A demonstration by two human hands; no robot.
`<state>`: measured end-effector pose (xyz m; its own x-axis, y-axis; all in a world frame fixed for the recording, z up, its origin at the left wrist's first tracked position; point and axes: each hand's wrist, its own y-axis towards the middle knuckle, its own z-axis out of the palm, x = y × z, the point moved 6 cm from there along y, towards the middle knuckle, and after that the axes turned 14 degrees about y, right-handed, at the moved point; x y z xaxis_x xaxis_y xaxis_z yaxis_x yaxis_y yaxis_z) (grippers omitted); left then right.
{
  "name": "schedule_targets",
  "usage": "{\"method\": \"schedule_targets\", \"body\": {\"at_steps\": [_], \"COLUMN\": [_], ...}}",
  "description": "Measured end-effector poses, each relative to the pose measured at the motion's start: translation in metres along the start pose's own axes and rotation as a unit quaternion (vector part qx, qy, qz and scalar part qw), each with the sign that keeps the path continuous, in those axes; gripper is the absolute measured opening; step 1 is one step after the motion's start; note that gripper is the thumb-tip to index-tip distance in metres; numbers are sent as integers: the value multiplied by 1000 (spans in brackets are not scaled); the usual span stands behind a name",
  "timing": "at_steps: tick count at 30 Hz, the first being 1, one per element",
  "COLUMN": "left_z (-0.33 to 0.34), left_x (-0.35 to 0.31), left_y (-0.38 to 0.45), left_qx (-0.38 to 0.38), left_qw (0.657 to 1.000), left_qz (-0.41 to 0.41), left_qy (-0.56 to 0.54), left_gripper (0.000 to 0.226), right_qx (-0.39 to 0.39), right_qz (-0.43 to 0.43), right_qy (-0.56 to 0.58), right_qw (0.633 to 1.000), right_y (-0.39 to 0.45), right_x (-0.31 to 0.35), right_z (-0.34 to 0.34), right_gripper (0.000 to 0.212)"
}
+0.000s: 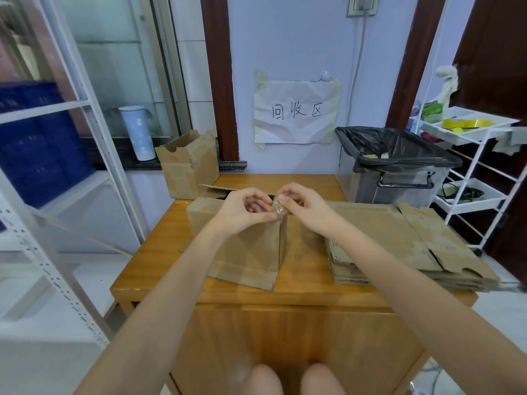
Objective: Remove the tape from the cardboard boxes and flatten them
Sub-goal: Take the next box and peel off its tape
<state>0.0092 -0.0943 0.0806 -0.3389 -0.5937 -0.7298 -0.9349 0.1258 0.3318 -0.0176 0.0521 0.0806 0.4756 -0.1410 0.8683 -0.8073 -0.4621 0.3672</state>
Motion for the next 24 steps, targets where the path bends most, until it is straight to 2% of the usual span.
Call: {"method": "schedule_targets", "body": {"at_steps": [3,6,8,13,20,24], "left_z": [-1,-2,-2,-2,-3,-2], "left_x": [2,2,3,6,5,5], "left_y": [0,1,1,1,2,4], "left_qx": [-12,-13,-10,-15,-32,-21], "left_qw": [1000,1000,1000,999,999,999], "left_qz": [-12,-17,-23,-30,15,26], "left_qy": [-2,-1,-5,5,38,28], "left_gripper": [20,19,20,20,29,27], "right_qx": [31,54,53,58,45,48], "right_qz": [-1,-18,-48,-44,-55,-82], "right_qy": [-83,-108,-166,-211,-126,-138], "right_qw": [996,993,984,975,990,986], "right_y": [1,-4,-6,-7,-10,-9], "right_x": [7,12,16,22,14,16], "right_z": [1,0,2,5,4,5], "right_gripper": [31,65,73,57,46,42]}}
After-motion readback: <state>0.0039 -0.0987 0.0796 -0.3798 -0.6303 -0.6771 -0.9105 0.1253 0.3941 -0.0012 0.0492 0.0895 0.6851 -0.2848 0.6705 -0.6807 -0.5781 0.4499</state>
